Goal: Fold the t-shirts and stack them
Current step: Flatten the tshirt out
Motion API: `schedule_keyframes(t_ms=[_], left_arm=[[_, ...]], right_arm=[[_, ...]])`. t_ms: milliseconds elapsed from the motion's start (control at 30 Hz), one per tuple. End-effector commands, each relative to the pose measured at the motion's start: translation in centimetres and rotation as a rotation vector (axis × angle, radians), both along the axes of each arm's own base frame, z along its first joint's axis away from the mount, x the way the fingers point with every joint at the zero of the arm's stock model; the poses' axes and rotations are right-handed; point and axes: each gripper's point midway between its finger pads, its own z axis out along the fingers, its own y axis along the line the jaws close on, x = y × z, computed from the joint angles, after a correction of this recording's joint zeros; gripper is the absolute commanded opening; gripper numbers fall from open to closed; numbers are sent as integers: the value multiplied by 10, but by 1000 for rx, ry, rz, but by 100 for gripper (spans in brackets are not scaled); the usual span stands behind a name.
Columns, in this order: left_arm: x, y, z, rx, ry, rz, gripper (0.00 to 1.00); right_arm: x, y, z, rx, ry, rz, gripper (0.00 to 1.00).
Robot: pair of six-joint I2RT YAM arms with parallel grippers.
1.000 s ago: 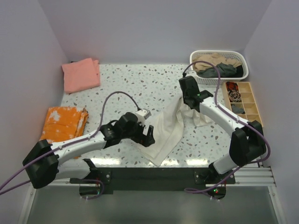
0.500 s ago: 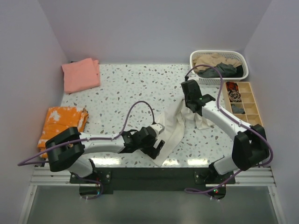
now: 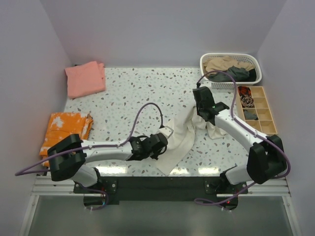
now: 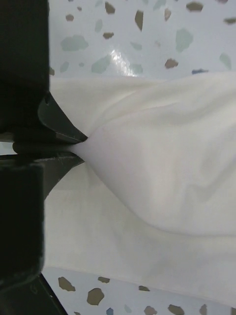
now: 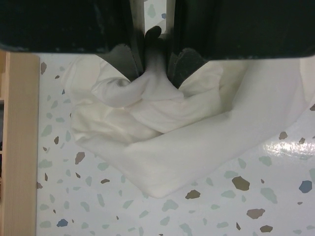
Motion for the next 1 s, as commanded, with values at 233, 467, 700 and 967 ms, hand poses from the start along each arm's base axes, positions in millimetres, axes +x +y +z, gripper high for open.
schedule_keyframes(t_ms=[233,467,700,967], left_arm=[[78,79,191,-97,-416,352,33],[70,128,273,-233,-512,468,32],[59,114,258,-270,-453,364,64],[38,50,144,-280,-225,176,100]], right_arm=[[-48,24,57,237,-47,170,0],[-117,37,138,429,-239,417,0],[-134,18,155,386,-269,392,0],[-117,25,107,370,-171,358,0]])
